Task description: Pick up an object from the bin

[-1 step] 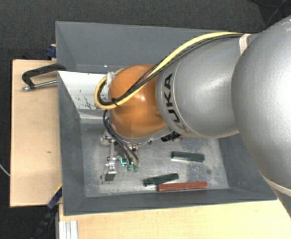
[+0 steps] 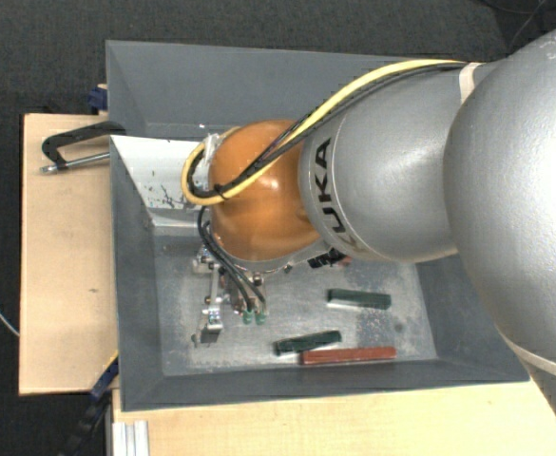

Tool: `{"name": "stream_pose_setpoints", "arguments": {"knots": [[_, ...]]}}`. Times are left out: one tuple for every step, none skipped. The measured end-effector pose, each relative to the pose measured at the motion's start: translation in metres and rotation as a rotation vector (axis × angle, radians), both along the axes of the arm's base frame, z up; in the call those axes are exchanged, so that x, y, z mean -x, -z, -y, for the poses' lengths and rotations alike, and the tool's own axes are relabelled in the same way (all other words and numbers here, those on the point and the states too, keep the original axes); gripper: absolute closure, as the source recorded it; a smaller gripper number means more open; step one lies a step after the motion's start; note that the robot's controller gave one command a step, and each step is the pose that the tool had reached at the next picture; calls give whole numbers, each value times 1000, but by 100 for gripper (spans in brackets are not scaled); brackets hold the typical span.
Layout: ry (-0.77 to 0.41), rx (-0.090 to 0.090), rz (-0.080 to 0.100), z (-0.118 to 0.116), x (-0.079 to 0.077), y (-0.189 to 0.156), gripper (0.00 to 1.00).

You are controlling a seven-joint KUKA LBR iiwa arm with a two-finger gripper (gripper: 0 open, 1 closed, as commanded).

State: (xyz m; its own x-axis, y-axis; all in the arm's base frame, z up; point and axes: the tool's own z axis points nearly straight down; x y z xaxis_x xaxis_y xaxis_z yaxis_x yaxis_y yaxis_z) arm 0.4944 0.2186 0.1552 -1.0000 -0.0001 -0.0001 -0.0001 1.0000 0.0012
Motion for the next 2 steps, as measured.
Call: {"name": "stream_pose_setpoints", "arguments": {"knots": [[-39, 0, 4, 80, -54, 83, 0], [-41, -1, 2, 74, -50, 78, 0]]}}
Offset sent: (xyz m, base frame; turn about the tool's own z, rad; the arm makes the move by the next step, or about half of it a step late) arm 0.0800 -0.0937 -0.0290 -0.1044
